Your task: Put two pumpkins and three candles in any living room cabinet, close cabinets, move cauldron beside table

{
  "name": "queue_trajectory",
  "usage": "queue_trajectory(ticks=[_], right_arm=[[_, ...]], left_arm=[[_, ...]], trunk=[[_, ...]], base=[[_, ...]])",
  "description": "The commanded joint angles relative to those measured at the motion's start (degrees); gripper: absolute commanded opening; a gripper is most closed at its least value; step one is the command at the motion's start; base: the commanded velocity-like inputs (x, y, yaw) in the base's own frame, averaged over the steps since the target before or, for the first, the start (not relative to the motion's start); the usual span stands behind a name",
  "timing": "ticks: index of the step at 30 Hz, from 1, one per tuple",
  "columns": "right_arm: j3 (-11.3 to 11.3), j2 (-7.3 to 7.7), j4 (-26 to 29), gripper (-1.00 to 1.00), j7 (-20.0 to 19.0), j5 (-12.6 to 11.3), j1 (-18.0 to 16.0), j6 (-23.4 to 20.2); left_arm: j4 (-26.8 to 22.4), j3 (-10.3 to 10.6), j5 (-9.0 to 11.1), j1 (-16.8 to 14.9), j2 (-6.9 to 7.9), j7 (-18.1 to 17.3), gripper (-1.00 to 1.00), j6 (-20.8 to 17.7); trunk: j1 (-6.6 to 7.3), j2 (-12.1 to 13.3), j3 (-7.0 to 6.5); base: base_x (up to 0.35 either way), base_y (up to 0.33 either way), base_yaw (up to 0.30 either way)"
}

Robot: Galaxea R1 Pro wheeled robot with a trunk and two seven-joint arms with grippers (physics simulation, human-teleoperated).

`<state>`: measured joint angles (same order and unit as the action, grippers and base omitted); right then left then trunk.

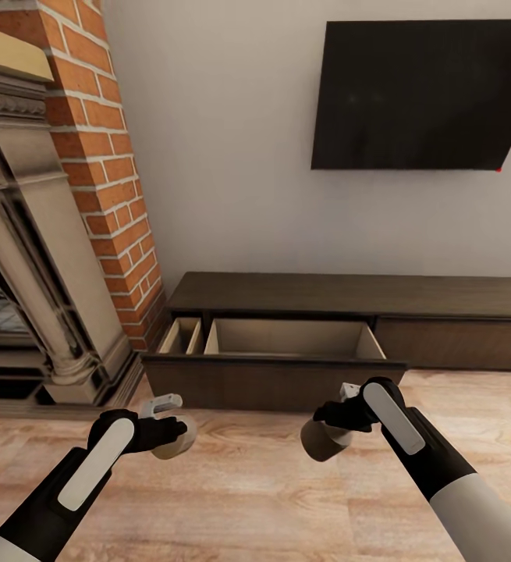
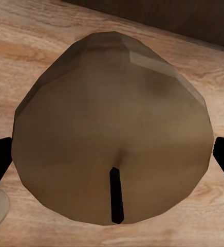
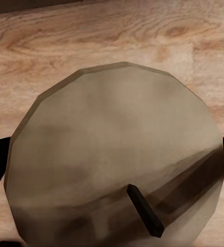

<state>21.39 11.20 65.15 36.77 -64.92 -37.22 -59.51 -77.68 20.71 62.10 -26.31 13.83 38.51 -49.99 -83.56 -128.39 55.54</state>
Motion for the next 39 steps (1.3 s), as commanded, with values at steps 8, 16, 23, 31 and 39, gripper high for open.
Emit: queue_trajectory(ticks=[8, 16, 23, 31, 39], right_arm=[[0.2, 0.05, 0.1, -1.00, 0.7, -0.6, 0.0, 0.1], [0.2, -0.59, 0.1, -1.00, 0.7, -0.6, 0.0, 0.1], [0.2, -0.74, 0.1, -1.00, 0.7, -0.6, 0.0, 0.1], [0.2, -0.78, 0.1, -1.00, 0.7, -0.6, 0.0, 0.2], [0.2, -0.82, 0.1, -1.00, 0.7, -0.6, 0.0, 0.2]], left_arm=[[-0.1, 0.2, 0.6, 0.0, 0.05, 0.6, -1.00, 0.0], [-0.1, 0.4, 0.6, 0.0, 0.05, 0.6, -1.00, 0.0], [-0.1, 1.6, 0.6, 0.0, 0.05, 0.6, -1.00, 0.1], [0.0, 1.7, 0.6, 0.0, 0.05, 0.6, -1.00, 0.1], [0.0, 1.8, 0.6, 0.0, 0.05, 0.6, -1.00, 0.1]], trunk=[[1.77, 3.2, -1.38], [3.53, 6.4, -2.82], [5.06, 9.2, -4.08], [6.82, 12.4, -5.51], [8.58, 15.6, -6.95]], base=[[0.000, 0.000, 0.000], [0.000, 0.000, 0.000], [0.000, 0.000, 0.000], [0.000, 0.000, 0.000], [0.000, 0.000, 0.000]])
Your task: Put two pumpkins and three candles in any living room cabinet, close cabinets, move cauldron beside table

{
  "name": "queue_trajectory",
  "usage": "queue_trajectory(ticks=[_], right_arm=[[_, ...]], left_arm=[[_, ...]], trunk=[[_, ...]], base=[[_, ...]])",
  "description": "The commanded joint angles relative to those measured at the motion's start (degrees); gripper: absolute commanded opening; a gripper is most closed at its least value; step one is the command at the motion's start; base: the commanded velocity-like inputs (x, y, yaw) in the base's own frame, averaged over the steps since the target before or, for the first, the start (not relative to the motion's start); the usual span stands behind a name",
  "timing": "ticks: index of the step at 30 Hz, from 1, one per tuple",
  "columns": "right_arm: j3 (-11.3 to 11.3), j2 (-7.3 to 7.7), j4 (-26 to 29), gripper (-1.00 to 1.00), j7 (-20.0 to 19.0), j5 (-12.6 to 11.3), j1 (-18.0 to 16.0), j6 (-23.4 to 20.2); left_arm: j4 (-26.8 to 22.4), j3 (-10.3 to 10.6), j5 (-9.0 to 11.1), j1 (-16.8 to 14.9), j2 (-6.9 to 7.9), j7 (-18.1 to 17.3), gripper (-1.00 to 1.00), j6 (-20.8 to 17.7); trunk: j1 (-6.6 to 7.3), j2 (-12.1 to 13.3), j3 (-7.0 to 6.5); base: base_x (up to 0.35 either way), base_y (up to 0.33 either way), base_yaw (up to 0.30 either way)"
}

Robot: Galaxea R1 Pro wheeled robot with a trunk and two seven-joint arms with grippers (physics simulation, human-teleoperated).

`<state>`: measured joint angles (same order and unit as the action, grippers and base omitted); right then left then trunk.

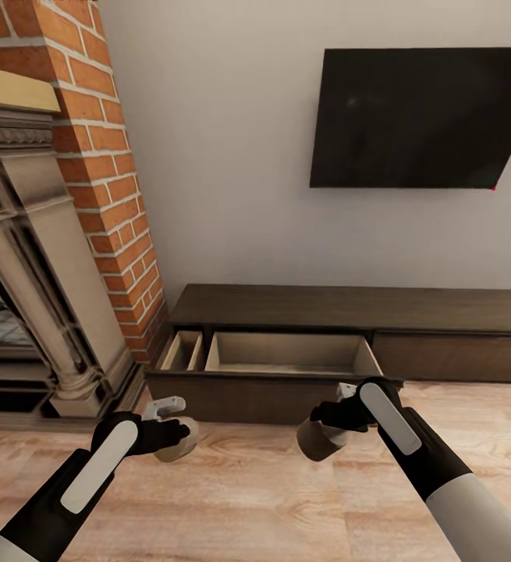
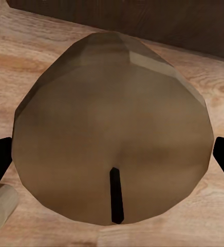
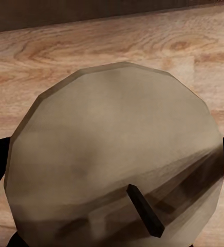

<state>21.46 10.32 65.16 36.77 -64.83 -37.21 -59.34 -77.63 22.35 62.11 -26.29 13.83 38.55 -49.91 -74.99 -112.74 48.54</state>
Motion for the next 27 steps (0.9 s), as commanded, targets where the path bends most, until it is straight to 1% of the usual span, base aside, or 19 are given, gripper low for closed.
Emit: queue_trajectory(ticks=[1, 8, 15, 20, 24, 26, 27], right_arm=[[0.2, 0.05, 0.1, -1.00, 0.7, -0.6, -0.1, 0.0], [0.2, -0.52, 0.1, -1.00, 0.7, -0.5, -0.1, 0.1], [0.2, -0.67, 0.2, -1.00, 0.7, -0.5, -0.1, 0.2], [0.2, -1.33, 0.4, -1.00, 0.7, -0.2, -0.1, 0.1], [0.3, -1.43, 0.9, -1.00, 0.7, -0.3, -0.1, -0.1], [0.2, -1.32, 1.8, -1.00, 0.7, -0.2, -0.1, -0.2], [0.2, -1.17, 3.2, -1.00, 0.7, -0.3, -0.1, -0.2]], left_arm=[[-0.1, 0.1, 0.6, 0.0, 0.05, 0.6, -1.00, 0.0], [-0.1, 0.1, 0.6, 0.0, 0.05, 0.6, -1.00, 0.0], [-0.1, 0.1, 0.6, 0.0, 0.05, 0.7, -1.00, 0.0], [-0.3, 0.3, 0.6, -0.1, 0.07, 0.5, -1.00, -0.1], [-0.3, 0.3, 0.6, -0.1, 0.15, 0.4, -1.00, -0.3], [-0.7, 0.1, 0.7, -0.1, 0.21, 0.4, -1.00, -1.4], [-1.5, 0.0, 0.8, -0.2, 0.28, 0.4, -1.00, -2.9]], trunk=[[0.23, 0.4, -0.13], [1.77, 3.2, -1.38], [3.31, 6.0, -2.64], [4.40, 8.0, -3.54], [5.28, 9.6, -4.26], [5.72, 10.4, -4.62], [5.94, 10.8, -4.79]], base=[[0.000, 0.000, 0.000], [0.000, 0.000, 0.000], [0.000, 0.000, 0.000], [0.000, 0.000, 0.000], [0.000, 0.000, 0.000], [0.000, 0.000, 0.000], [0.000, 0.000, 0.000]])
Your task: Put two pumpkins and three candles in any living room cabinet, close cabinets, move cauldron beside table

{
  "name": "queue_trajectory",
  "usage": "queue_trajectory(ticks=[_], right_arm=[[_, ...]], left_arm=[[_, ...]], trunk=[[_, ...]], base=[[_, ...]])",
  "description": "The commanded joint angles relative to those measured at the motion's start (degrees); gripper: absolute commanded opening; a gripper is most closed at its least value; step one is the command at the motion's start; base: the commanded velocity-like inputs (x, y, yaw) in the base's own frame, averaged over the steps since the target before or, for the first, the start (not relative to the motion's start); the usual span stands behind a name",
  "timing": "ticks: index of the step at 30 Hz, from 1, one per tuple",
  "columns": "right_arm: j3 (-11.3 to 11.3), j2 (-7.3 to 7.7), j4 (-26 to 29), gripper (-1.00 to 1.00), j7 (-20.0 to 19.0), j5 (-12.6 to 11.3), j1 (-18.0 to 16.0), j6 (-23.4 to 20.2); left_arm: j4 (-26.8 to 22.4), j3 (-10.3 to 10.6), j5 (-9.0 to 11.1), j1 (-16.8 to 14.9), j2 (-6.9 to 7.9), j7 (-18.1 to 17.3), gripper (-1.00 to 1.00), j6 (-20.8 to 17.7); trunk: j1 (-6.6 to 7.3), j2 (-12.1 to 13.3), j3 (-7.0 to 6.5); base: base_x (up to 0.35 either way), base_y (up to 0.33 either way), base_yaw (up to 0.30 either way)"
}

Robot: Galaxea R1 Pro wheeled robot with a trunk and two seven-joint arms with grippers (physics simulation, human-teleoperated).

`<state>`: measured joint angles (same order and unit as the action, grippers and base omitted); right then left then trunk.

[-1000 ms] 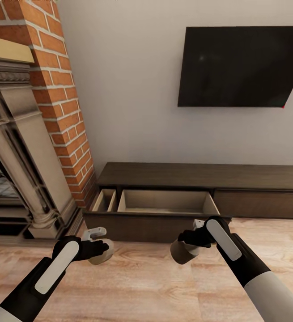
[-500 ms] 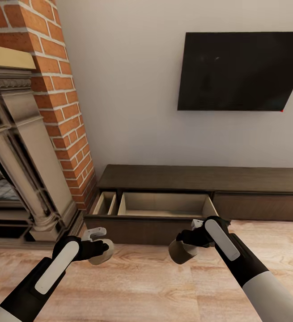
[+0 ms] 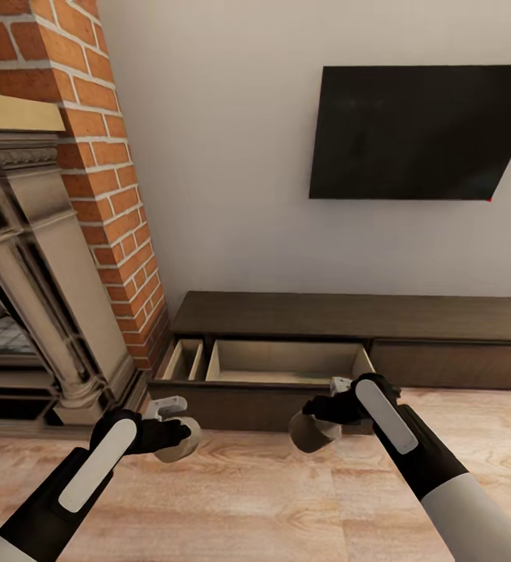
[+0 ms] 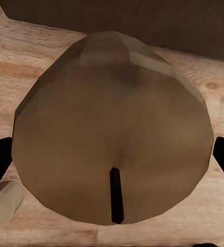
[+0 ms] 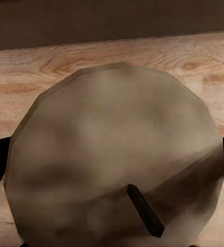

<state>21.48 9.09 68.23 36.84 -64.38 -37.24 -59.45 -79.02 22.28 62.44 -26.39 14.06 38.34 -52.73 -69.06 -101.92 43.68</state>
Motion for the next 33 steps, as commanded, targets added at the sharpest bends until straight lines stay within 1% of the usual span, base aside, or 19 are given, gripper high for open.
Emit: queue_trajectory(ticks=[1, 3, 4, 6, 8, 11, 14, 21, 24, 27, 29, 31, 33], right_arm=[[0.2, 0.09, 4.0, -1.00, 1.0, -0.9, 0.0, -0.1], [0.3, 0.02, 10.6, -1.00, 1.8, -1.1, 0.0, -0.1], [0.3, 0.00, 13.0, -1.00, 2.1, -1.3, 0.0, -0.2], [0.3, 0.01, 15.3, -1.00, 2.4, -1.9, 0.0, -0.2], [0.3, 0.02, 15.6, -1.00, 2.9, -2.2, 0.0, -0.1], [0.3, -0.04, 15.4, -1.00, 4.1, -2.4, 0.0, 0.1], [0.3, -0.04, 15.2, -1.00, 4.6, -2.5, 0.0, 0.4], [0.4, -0.12, 12.9, -1.00, 4.8, -2.3, 0.0, 0.6], [0.4, -0.09, 12.6, -1.00, 5.1, -2.1, 0.0, 0.6], [0.3, -0.04, 12.5, -1.00, 6.1, -2.0, 0.0, 0.6], [0.4, -0.09, 12.5, -1.00, 6.6, -2.0, 0.0, 0.6], [0.4, -0.11, 12.4, -1.00, 6.9, -1.9, 0.0, 0.7], [0.5, -0.18, 12.3, -1.00, 7.1, -1.8, 0.0, 0.7]], left_arm=[[-1.9, -0.1, 0.6, -0.1, 0.18, 0.6, -1.00, -2.3], [-3.8, -0.4, 0.7, -0.1, 0.39, 0.6, -1.00, -3.4], [-4.3, -0.4, 0.7, -0.1, 0.44, 0.6, -1.00, -3.7], [-4.9, -0.4, 0.6, -0.1, 0.47, 0.7, -1.00, -3.9], [-5.5, -0.3, 0.4, -0.1, 0.54, 0.7, -1.00, -4.1], [-5.7, -0.5, 0.3, -0.1, 0.66, 0.8, -1.00, -4.0], [-6.4, -1.1, 0.4, -0.1, 0.62, 0.8, -1.00, -4.0], [-6.5, -1.5, 0.2, -0.1, 0.34, 0.9, -1.00, -4.0], [-5.8, -1.0, 0.0, -0.3, -0.52, 1.8, -1.00, -4.0], [-4.9, -0.9, 0.4, -1.9, -1.66, 5.7, -1.00, -4.1], [-3.4, -0.9, 0.6, -2.5, -2.84, 8.6, -1.00, -4.1], [-2.8, -1.4, 0.7, -2.7, -4.03, 10.0, -1.00, -4.1], [-2.7, -1.5, 0.7, -2.8, -4.64, 10.8, -1.00, -4.0]], trunk=[[0.23, 0.4, -0.12], [0.67, 1.2, -0.48], [0.89, 1.6, -0.66], [1.32, 2.4, -1.02], [1.76, 3.2, -1.38], [1.76, 3.2, -1.38], [1.76, 3.2, -1.38], [3.30, 6.0, -2.63], [3.96, 7.2, -3.17], [4.62, 8.4, -3.71], [5.06, 9.2, -4.07], [5.50, 10.0, -4.43], [5.94, 10.8, -4.79]], base=[[0.000, 0.000, 0.000], [0.000, 0.000, 0.000], [0.000, 0.000, 0.000], [0.000, 0.000, 0.000], [0.000, 0.000, 0.000], [0.000, 0.000, 0.000], [0.000, 0.000, 0.000], [0.000, 0.000, 0.000], [0.000, 0.000, 0.000], [0.000, 0.000, 0.000], [0.000, 0.000, 0.000], [0.000, 0.000, 0.000], [0.000, 0.000, 0.000]])
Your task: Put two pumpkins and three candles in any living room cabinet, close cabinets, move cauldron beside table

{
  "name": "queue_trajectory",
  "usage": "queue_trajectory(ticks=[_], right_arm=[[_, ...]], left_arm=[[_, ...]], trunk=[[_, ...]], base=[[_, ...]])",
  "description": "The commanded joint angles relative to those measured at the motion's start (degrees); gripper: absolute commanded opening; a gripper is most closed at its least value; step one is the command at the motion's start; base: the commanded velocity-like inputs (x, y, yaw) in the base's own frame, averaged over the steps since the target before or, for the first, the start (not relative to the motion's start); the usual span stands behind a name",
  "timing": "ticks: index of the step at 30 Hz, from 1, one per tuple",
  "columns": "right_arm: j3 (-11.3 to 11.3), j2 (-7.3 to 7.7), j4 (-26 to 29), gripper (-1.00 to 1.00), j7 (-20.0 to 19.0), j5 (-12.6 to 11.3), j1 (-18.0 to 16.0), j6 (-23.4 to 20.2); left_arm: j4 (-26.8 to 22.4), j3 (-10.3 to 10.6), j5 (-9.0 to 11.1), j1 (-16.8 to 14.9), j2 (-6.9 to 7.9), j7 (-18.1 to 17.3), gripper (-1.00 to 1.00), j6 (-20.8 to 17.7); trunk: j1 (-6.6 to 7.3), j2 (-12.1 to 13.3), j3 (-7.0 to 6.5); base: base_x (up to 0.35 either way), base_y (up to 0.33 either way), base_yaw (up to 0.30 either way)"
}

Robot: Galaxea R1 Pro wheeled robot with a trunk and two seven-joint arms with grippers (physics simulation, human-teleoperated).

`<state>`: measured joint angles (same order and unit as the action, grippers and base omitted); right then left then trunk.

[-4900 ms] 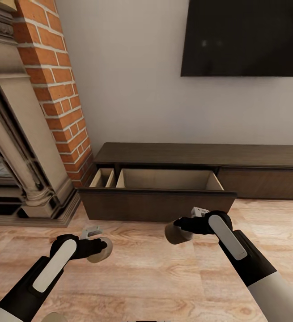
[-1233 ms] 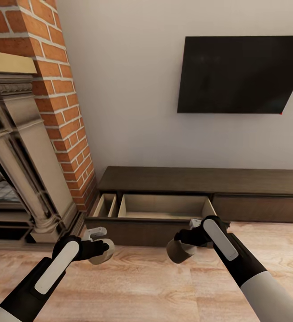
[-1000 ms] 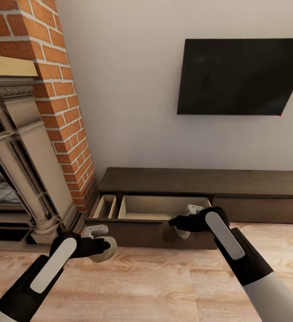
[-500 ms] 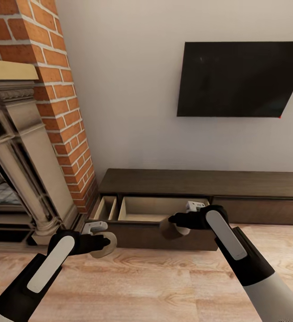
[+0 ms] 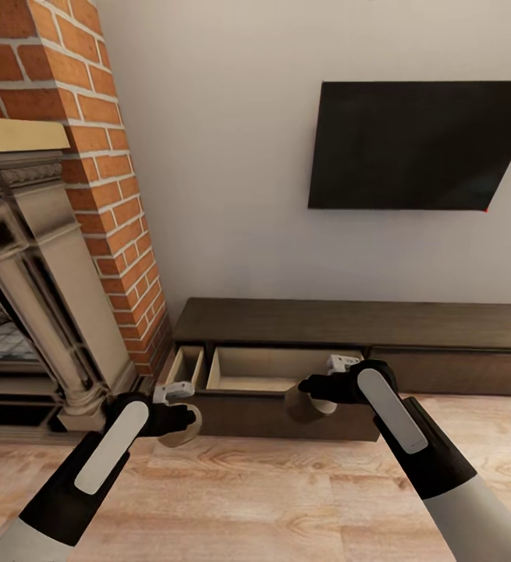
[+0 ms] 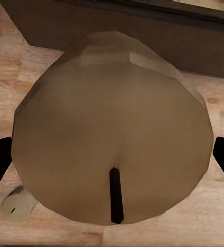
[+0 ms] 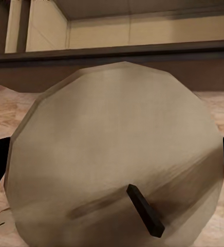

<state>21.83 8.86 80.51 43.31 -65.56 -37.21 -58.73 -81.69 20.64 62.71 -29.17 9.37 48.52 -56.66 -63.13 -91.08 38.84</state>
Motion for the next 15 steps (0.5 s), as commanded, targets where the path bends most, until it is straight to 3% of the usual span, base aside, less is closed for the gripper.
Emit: queue_trajectory(ticks=[1, 5, 9, 15], right_arm=[[0.1, 0.04, 0.0, -1.00, 0.7, -0.6, -0.1, 0.0], [0.2, 0.02, -1.1, -1.00, 0.9, -0.5, -0.1, 0.6], [0.6, -0.33, -5.8, -1.00, 2.4, -0.2, -0.1, 2.6], [1.1, -5.57, -7.2, -1.00, 14.5, 0.3, -0.1, 3.2]], left_arm=[[0.1, 0.1, 0.5, -0.1, -0.10, 0.8, -1.00, -0.1], [2.5, 0.0, 0.5, -0.1, -0.46, 0.9, -1.00, 0.0], [3.9, 0.0, 1.9, -0.1, -1.07, 1.1, -1.00, 0.0], [4.4, 0.1, 2.6, -0.2, -1.68, 1.3, -1.00, 0.1]], trunk=[[0.23, 0.4, -0.13], [1.11, 2.0, -0.84], [1.98, 3.6, -1.56], [3.08, 5.6, -2.46]], base=[[0.000, 0.000, 0.000], [0.000, 0.000, 0.000], [0.000, 0.000, 0.000], [0.000, 0.000, 0.000]])
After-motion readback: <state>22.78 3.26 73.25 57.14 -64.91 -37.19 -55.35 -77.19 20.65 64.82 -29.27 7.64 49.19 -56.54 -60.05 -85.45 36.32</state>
